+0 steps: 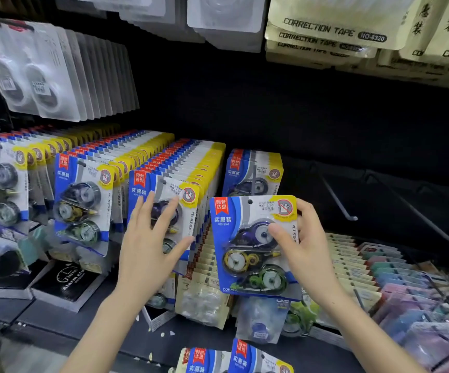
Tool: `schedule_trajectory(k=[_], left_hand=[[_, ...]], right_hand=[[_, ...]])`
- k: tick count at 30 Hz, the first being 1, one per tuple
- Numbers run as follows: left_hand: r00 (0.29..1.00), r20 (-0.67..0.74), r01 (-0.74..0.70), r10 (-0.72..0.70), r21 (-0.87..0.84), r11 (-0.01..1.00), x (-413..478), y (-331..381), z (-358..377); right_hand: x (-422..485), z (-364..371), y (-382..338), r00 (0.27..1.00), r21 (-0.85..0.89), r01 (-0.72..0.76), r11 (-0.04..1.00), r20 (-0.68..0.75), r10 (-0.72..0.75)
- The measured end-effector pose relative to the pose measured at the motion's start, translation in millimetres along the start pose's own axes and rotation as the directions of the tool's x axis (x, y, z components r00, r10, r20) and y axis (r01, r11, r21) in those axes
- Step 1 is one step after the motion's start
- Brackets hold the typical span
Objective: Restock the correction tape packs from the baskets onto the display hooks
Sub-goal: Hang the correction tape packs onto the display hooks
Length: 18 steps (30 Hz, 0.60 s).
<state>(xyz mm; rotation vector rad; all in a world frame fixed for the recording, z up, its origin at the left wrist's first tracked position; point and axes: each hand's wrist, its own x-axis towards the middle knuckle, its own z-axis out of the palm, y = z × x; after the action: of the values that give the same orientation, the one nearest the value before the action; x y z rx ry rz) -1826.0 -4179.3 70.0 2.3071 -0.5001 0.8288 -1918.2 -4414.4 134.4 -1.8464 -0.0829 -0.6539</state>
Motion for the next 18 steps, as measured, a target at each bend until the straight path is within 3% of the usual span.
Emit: schedule_trajectory(k=[18], left_hand=[[0.995,-0.015,-0.094,0.098,0.158,0.983,5,-4,8]], right_hand=[[33,12,31,0.987,0.029,-0.103,0.994,-0.123,0.106]])
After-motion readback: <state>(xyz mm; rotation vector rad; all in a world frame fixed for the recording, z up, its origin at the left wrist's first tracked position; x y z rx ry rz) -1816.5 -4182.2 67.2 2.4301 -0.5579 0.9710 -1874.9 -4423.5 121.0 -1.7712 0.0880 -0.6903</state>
